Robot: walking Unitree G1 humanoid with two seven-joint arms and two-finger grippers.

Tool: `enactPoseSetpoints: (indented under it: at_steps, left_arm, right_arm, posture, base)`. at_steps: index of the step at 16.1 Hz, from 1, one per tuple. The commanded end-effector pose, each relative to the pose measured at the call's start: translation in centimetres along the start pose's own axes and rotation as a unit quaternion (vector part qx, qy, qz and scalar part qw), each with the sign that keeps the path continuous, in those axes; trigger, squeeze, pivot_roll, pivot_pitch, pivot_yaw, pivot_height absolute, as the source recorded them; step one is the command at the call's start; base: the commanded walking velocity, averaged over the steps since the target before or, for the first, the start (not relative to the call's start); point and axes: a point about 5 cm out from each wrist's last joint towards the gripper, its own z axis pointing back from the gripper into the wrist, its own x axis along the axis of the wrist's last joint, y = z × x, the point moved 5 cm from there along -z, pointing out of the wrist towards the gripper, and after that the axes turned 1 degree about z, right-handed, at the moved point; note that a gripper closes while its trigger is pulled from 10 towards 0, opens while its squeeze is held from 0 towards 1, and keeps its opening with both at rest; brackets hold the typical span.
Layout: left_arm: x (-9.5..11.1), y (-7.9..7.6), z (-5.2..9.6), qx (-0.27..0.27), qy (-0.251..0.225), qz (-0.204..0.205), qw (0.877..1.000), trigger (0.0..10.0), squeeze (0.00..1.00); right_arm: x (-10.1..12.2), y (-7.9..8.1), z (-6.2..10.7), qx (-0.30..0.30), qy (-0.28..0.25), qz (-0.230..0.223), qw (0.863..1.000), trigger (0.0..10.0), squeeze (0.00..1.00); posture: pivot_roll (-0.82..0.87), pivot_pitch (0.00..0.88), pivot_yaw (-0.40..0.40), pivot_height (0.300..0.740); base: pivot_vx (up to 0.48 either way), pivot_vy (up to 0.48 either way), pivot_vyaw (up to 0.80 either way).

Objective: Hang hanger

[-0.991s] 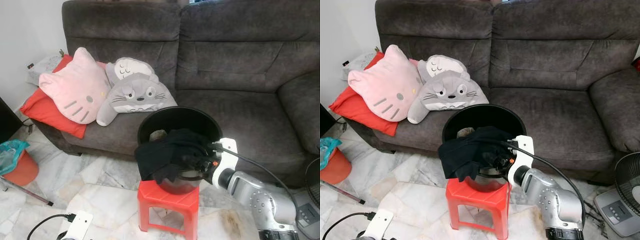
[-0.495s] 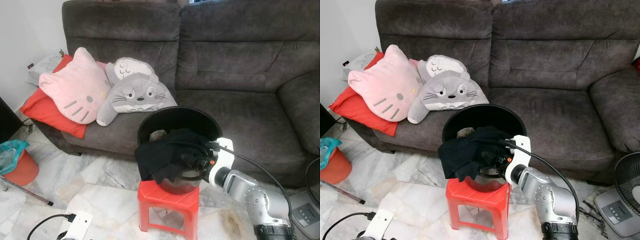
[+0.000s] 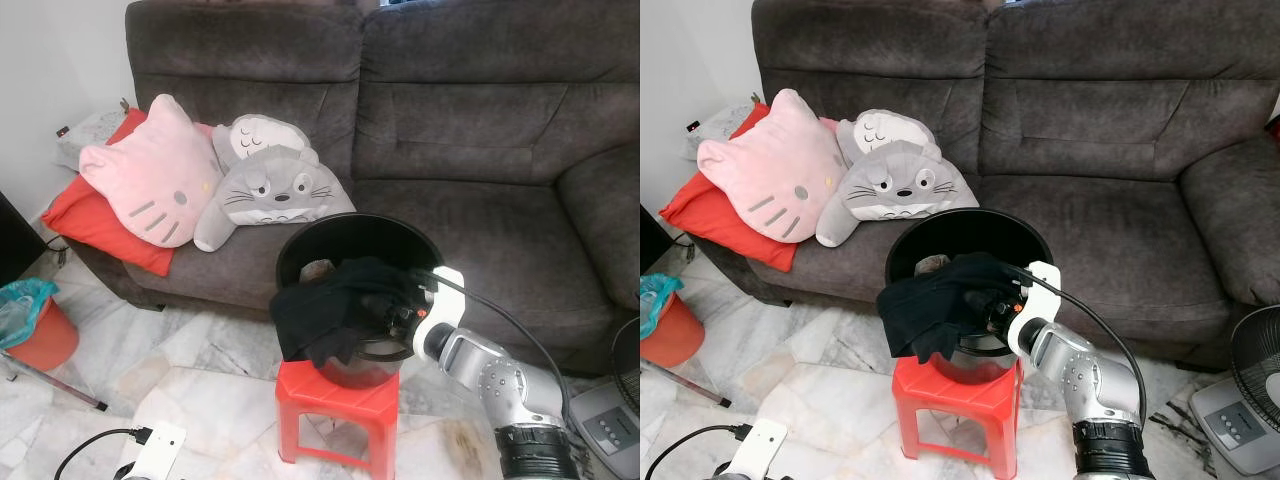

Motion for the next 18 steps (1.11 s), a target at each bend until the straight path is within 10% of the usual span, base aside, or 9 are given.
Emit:
enactPoseSetpoints:
  at_steps: [1, 5, 6, 7, 18]
  left_arm:
    - [-0.3, 0.4, 0.1, 0.003, 0.005, -0.010, 1.000, 10.0, 0.00]
    - [-0.2, 0.5, 0.1, 0.002, 0.004, -0.012, 1.000, 10.0, 0.00]
    - [-0.2, 0.5, 0.1, 0.002, 0.004, -0.012, 1.000, 10.0, 0.00]
    - [-0.2, 0.5, 0.1, 0.002, 0.005, -0.013, 1.000, 10.0, 0.00]
    - [-0.2, 0.5, 0.1, -0.003, 0.007, -0.015, 1.000, 10.0, 0.00]
  right_arm:
    - [0.1, 0.2, -0.3, 0.002, 0.000, -0.011, 1.000, 10.0, 0.00]
    - [-0.3, -0.2, -0.7, 0.003, 0.005, -0.022, 1.000, 10.0, 0.00]
    - [-0.1, 0.2, -0.9, 0.013, 0.000, -0.032, 0.999, 1.4, 0.00]
    - [0.0, 0.3, -0.9, 0.017, -0.001, -0.033, 0.999, 0.0, 0.00]
    - [0.6, 0.8, -1.4, 0.026, -0.006, -0.036, 0.999, 0.0, 0.00]
  posture:
    - [-0.12, 0.000, 0.077, 0.740]
    - [-0.11, 0.000, 0.081, 0.740]
    - [-0.11, 0.000, 0.084, 0.740]
    - [-0.11, 0.000, 0.084, 0.740]
    - [-0.10, 0.000, 0.088, 0.740]
  base:
    - [0.000, 0.000, 0.00]
    - [0.000, 0.000, 0.00]
    - [0.000, 0.000, 0.00]
    - [0.000, 0.000, 0.00]
    - [0.000, 0.000, 0.00]
